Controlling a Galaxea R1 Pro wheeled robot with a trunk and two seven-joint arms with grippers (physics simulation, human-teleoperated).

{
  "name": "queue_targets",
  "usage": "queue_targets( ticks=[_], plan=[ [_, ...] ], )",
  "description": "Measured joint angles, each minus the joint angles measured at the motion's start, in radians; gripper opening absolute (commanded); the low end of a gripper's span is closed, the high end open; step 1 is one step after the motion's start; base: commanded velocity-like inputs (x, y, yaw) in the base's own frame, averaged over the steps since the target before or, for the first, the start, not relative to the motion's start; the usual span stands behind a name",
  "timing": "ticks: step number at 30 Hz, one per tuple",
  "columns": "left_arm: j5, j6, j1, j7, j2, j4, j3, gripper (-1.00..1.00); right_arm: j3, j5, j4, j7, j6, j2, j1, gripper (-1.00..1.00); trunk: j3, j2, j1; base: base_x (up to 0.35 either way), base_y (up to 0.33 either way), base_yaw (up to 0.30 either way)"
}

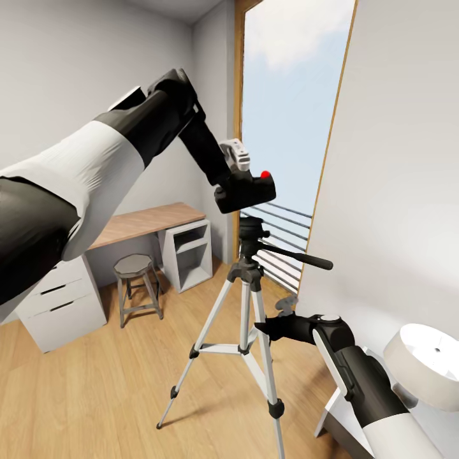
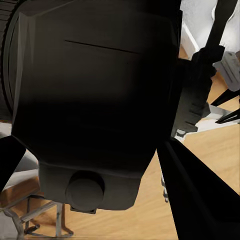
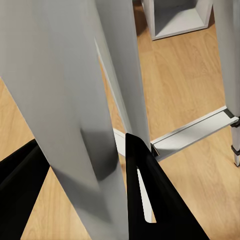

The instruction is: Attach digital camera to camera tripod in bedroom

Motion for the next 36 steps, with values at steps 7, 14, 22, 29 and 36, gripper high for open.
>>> queue_targets(
  ticks=[7, 14, 22, 29, 36],
  plan=[
    [0.001, 0.03, 0.0, 0.0, 0.0, -0.039, -0.039, -1.0, 0.0, 0.0, 0.0, 0.0, 0.0, 0.0, 0.0, -1.0, 0.0, 0.0, 0.0, 0.0, 0.0, 0.0],
    [0.008, 0.033, 0.0, -0.009, 0.0, -0.079, -0.078, -1.0, 0.0, 0.001, 0.0, 0.0, 0.0, 0.0, 0.0, -1.0, 0.0, 0.0, 0.0, 0.0, 0.0, 0.0],
    [0.01, 0.033, 0.0, -0.017, 0.0, -0.122, -0.122, -1.0, 0.0, 0.001, 0.0, 0.0, 0.0, 0.0, 0.0, -1.0, 0.0, 0.0, 0.0, 0.0, 0.0, 0.0],
    [0.011, 0.034, 0.0, -0.008, 0.0, -0.121, -0.163, -1.0, 0.0, 0.001, 0.0, 0.001, 0.001, 0.0, 0.0, -1.0, 0.0, 0.0, 0.0, 0.0, 0.0, 0.0],
    [0.008, 0.039, 0.003, -0.002, 0.0, -0.119, -0.208, -1.0, 0.0, 0.002, -0.001, 0.001, 0.001, 0.0, 0.0, -1.0, 0.0, 0.0, 0.0, 0.0, 0.0, 0.0]
  ],
)
